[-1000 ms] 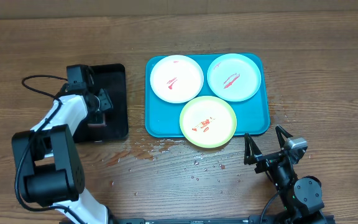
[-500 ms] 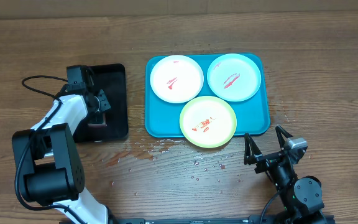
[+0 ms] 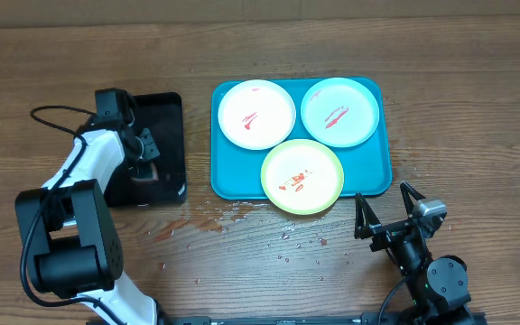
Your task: Clean dirty plates on tray and stack at the side
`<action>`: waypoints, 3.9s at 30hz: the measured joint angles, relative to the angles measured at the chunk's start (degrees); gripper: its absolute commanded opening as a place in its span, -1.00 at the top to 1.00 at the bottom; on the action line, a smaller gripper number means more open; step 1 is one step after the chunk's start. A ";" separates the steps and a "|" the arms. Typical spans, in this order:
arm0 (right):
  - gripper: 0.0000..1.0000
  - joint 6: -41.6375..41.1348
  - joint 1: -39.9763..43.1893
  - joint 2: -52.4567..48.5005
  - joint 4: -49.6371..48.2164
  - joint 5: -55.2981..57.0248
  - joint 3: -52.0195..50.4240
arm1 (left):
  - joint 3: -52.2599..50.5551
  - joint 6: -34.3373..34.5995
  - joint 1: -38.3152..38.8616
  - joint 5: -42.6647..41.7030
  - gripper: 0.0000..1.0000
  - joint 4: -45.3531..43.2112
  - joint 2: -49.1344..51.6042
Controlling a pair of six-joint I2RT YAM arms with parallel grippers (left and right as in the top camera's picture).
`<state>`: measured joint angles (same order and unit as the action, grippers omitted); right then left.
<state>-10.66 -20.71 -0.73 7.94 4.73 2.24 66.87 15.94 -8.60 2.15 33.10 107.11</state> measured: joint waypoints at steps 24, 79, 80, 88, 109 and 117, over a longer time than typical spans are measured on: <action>-1.00 -20.20 0.00 0.00 -0.55 -16.83 0.00 | 8.39 -0.04 1.55 1.88 0.91 13.29 -7.37; -0.85 2.82 0.39 -71.47 24.59 -14.82 46.16 | 8.39 -5.25 5.01 -9.35 0.92 11.76 -7.48; -0.85 2.89 0.87 -71.23 24.59 -14.82 46.77 | 8.41 -5.44 6.23 -9.51 0.92 10.56 -7.63; -0.83 3.10 10.14 -70.25 25.55 -16.98 48.65 | 12.28 -4.24 23.32 -8.04 0.92 -4.24 -8.22; -0.80 4.68 12.70 -70.29 25.46 -18.49 48.65 | 44.19 3.50 31.01 -3.37 0.92 10.05 23.23; -0.67 4.70 12.70 -72.76 25.27 -18.97 48.65 | 44.54 6.71 31.01 -3.37 0.92 9.11 27.96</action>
<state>-5.96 -8.01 -73.49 33.21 -14.24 50.89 111.42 22.65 22.41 -1.21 42.22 135.06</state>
